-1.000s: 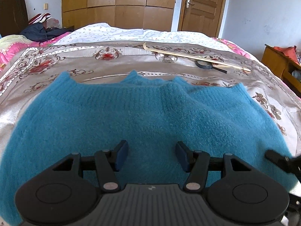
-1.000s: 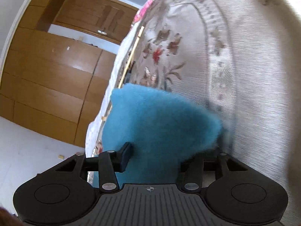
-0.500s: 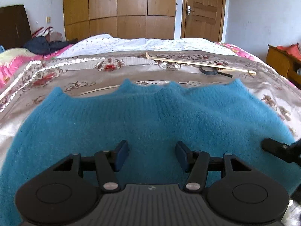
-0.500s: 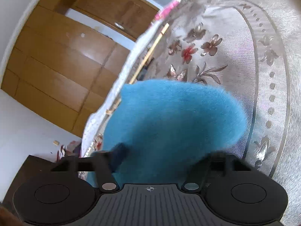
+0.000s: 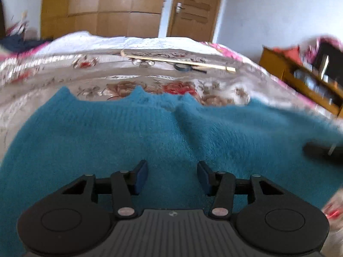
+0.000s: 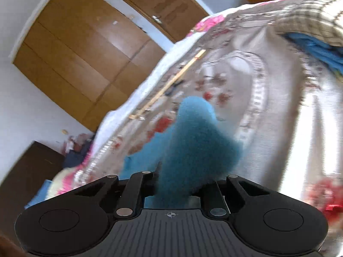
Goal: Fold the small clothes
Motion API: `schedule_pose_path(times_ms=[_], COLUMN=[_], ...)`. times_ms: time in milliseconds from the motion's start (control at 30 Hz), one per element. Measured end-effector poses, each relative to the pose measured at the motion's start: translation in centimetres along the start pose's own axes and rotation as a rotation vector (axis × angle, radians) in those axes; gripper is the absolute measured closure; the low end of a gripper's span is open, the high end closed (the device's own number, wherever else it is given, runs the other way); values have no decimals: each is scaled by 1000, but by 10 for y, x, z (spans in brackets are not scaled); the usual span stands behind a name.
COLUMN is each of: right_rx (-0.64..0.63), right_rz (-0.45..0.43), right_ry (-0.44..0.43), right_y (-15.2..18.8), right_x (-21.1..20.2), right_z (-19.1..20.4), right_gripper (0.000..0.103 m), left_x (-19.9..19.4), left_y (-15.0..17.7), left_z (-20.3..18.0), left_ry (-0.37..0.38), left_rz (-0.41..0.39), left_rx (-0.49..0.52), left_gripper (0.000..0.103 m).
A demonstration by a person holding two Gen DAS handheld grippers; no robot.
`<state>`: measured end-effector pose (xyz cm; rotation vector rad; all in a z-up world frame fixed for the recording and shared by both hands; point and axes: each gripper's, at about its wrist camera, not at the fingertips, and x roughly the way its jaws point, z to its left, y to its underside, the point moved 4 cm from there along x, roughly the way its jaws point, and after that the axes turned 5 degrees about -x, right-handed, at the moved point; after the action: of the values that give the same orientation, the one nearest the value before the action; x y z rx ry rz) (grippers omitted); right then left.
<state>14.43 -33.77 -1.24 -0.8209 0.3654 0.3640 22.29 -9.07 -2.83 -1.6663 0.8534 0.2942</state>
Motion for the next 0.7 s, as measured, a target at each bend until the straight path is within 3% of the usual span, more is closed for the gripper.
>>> schedule_pose_path(times_ms=[133, 200, 233, 267, 300, 333, 367, 433, 600, 700], right_rx=[-7, -25, -8, 20, 84, 142, 189, 153, -162, -538], right_rz=[0, 4, 5, 11, 27, 40, 46, 23, -56, -84], right_ry=[37, 36, 19, 9, 24, 28, 35, 14, -62, -99], right_y=[4, 7, 9, 10, 11, 14, 12, 5, -3, 21], right_x=[12, 21, 27, 32, 42, 46, 47, 37, 17, 16], right_z=[0, 3, 3, -1, -8, -17, -20, -8, 84, 160], right_gripper=[73, 49, 43, 45, 63, 72, 77, 80, 82, 82], left_x=[2, 9, 13, 14, 14, 13, 12, 11, 3, -10], left_y=[-6, -2, 2, 5, 9, 12, 13, 11, 8, 9], left_z=[11, 12, 10, 7, 5, 4, 4, 9, 22, 37], left_ry=[-64, -66, -76, -84, -92, -94, -89, -60, -19, 8], left_rz=[-28, -23, -26, -33, -43, -47, -46, -41, -24, -2], left_rx=[-17, -16, 1, 12, 23, 35, 44, 24, -41, -71], left_gripper=[44, 44, 44, 44, 44, 43, 43, 43, 46, 50])
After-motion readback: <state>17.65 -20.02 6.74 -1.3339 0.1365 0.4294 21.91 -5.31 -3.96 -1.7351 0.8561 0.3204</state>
